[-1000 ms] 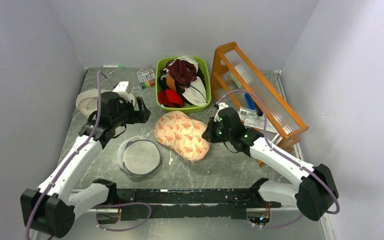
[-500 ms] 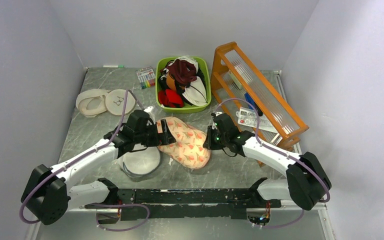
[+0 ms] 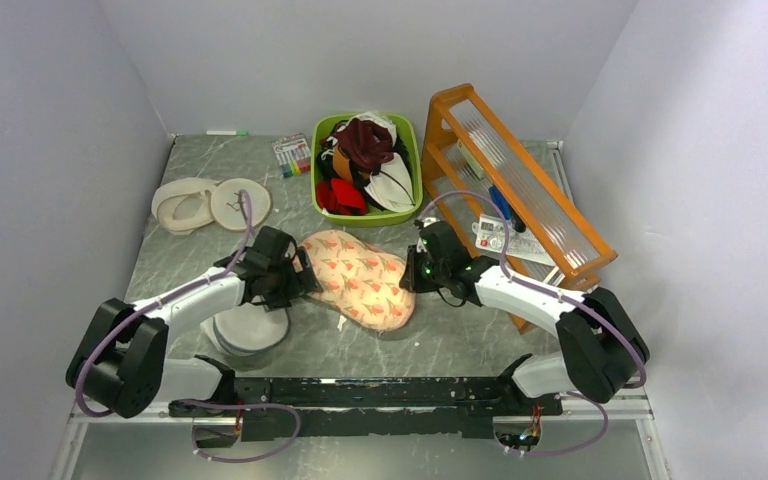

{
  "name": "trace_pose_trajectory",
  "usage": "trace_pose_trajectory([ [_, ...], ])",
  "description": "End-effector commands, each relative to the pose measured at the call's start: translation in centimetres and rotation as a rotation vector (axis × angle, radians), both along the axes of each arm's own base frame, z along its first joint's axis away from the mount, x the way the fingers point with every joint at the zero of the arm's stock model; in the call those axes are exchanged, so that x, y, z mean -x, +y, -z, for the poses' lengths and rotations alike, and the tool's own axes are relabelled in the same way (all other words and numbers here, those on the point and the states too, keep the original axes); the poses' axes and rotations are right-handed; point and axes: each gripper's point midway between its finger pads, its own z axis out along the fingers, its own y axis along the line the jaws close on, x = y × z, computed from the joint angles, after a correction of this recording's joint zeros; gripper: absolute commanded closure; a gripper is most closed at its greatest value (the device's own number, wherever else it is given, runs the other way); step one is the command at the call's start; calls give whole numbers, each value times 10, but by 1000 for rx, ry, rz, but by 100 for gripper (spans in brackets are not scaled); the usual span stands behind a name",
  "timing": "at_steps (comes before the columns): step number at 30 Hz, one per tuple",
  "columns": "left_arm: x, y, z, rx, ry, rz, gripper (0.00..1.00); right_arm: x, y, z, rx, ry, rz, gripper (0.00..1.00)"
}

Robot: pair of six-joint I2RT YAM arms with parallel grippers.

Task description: Unzip the laundry bag and remove the bra

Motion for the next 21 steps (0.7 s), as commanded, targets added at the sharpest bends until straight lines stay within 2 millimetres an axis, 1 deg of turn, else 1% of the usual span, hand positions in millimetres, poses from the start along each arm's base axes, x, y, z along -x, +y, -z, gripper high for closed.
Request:
trace_pose_trajectory([
  [1, -3, 32, 5, -82, 27, -82, 1, -13, 4, -12, 11, -63, -31, 89],
  [4, -19, 9, -29, 54, -113, -24, 1, -11, 7, -18, -6, -78, -55, 87],
  [7, -30, -9, -63, 157, -234, 38, 1, -10, 12, -21, -40, -87, -73, 81],
  [9, -34, -15, -80, 164, -287, 81, 1, -13, 15, -21, -47, -94, -73, 74],
  [12, -35, -26, -106, 149, -362, 184, 1, -15, 22, -24, -88, -105, -81, 57],
  [13, -34, -29, -111, 131, -375, 209, 1, -15, 26, -27, -110, -111, -92, 48],
  [16, -31, -38, -121, 71, -395, 308, 1, -17, 31, -37, -123, -121, -112, 30],
  [18, -32, -46, -129, 50, -412, 374, 1, -25, 25, -43, -81, -132, -82, 22],
  [21, -35, -59, -137, 35, -447, 481, 1, -36, 11, -62, -44, -202, -3, 15],
])
